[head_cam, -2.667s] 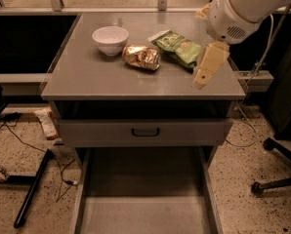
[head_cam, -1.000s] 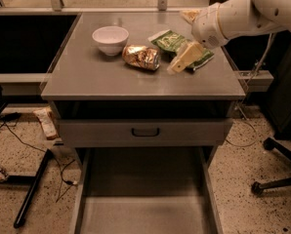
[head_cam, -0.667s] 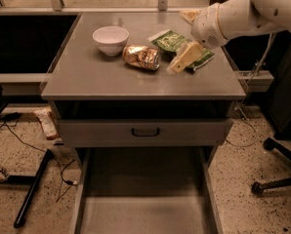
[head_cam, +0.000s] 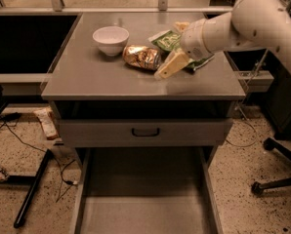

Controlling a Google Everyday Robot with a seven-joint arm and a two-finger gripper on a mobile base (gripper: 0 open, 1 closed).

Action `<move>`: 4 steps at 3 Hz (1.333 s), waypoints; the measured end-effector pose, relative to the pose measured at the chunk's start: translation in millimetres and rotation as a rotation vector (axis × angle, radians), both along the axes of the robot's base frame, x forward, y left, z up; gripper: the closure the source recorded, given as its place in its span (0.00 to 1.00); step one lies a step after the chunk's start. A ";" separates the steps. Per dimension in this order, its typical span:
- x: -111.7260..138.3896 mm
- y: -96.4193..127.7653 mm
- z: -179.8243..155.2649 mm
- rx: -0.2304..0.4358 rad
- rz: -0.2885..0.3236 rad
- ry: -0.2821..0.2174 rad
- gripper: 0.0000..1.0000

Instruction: Place orange can into middle drawer

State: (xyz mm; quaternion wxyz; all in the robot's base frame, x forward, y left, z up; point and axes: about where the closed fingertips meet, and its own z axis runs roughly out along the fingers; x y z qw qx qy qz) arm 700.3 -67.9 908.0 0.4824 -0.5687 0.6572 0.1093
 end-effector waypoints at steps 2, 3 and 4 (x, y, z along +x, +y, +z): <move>23.8 36.9 -27.4 0.156 0.069 0.101 0.00; 26.3 52.6 -22.6 0.221 0.123 0.141 0.00; 28.1 58.1 -25.3 0.221 0.129 0.173 0.00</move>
Offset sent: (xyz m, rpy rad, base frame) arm 0.0345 0.0472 -0.0293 0.2644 0.1665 0.1185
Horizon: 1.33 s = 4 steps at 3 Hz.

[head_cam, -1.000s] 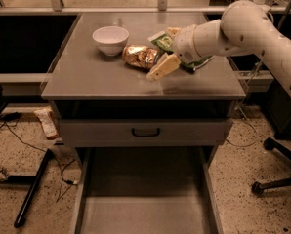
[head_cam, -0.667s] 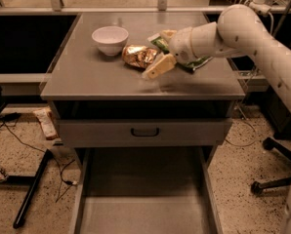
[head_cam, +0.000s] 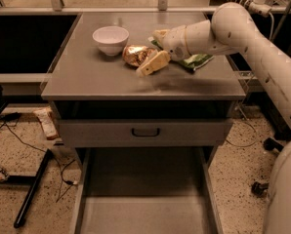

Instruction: Place orange can into middle drawer

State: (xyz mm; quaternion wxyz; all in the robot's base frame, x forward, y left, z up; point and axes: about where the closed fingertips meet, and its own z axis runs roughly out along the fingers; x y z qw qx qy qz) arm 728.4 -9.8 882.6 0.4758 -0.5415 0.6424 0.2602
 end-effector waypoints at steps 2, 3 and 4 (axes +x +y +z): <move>3.4 0.0 -14.3 -0.137 -0.044 0.019 0.00; 3.4 0.0 -14.3 -0.137 -0.044 0.019 0.19; 3.4 0.1 -14.3 -0.137 -0.044 0.019 0.43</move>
Offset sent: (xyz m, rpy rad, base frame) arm 0.0015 0.0037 -0.0075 -0.0959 0.0172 -0.0315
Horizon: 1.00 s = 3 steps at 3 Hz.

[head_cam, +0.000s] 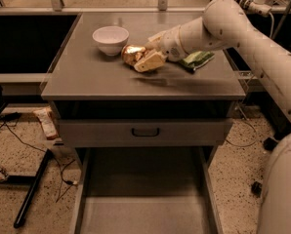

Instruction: Place orange can into middle drawer

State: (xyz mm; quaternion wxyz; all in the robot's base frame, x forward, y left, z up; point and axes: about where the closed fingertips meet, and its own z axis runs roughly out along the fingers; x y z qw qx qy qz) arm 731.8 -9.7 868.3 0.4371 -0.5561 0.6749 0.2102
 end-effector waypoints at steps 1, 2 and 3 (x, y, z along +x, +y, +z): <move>0.0 0.0 0.0 0.000 0.000 0.000 0.66; 0.0 0.1 0.0 0.000 0.000 0.000 0.89; -0.2 0.1 -0.1 0.000 0.000 0.000 1.00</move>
Offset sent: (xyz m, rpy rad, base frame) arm 0.0000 0.0000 0.0000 0.0000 0.0000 0.0000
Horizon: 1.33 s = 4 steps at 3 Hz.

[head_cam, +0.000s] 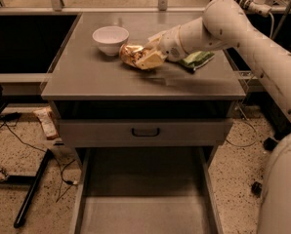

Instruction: Place orange can into middle drawer

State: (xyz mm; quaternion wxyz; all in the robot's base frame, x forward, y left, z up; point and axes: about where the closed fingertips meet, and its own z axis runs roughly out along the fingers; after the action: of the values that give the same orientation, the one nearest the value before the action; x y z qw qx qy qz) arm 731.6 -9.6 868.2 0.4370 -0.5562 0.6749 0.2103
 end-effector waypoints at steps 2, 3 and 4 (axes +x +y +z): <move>-32.7 -9.4 4.1 0.035 0.022 0.001 1.00; -67.2 -36.2 25.7 0.064 0.014 -0.038 1.00; -93.8 -66.7 39.3 0.056 -0.017 -0.064 1.00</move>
Offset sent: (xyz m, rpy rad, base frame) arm -0.0682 -0.0386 0.0138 0.0791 -0.0064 0.0200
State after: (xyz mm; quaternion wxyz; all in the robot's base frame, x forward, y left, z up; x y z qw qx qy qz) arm 637.8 -76.3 907.5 0.4754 -0.5444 0.6592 0.2075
